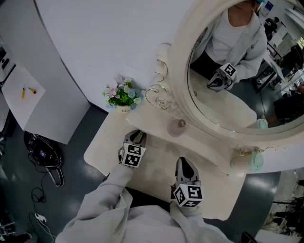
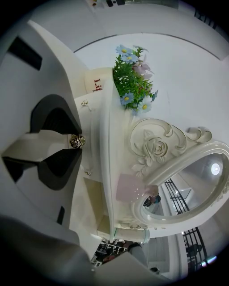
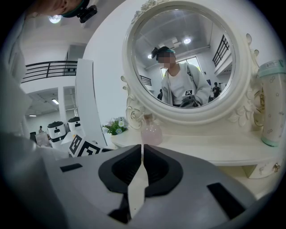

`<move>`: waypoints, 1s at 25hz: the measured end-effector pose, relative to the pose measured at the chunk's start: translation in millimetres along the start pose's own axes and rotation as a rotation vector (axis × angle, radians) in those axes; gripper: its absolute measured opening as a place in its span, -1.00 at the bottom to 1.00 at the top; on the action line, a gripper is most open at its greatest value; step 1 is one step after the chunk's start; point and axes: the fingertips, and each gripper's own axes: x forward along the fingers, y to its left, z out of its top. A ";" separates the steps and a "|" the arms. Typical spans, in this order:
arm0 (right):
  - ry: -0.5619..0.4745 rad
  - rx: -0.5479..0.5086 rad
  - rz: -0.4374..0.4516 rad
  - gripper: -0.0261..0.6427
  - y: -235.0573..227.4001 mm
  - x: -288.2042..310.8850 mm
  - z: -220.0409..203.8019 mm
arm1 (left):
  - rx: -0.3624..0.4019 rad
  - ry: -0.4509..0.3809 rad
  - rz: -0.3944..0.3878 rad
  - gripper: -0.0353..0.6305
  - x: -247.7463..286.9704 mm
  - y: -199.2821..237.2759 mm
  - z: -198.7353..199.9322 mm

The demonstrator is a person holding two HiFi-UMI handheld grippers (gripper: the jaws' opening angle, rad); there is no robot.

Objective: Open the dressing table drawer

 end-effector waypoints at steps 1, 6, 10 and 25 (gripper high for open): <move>0.001 -0.002 0.001 -0.80 0.7 -0.2 -0.1 | 0.000 -0.001 -0.003 -0.56 -0.1 -0.1 0.2; 0.008 -0.009 0.005 -0.80 4.3 -2.2 -1.8 | 0.002 0.006 -0.011 -0.57 -2.6 0.7 -2.0; 0.008 -0.009 0.011 -0.80 8.4 -3.7 -2.0 | 0.004 0.008 -0.018 -0.57 -6.8 -0.5 -4.4; 0.013 -0.006 0.052 -0.80 25.1 -9.4 -6.6 | -0.004 0.019 -0.021 -0.58 -23.8 -2.8 -17.5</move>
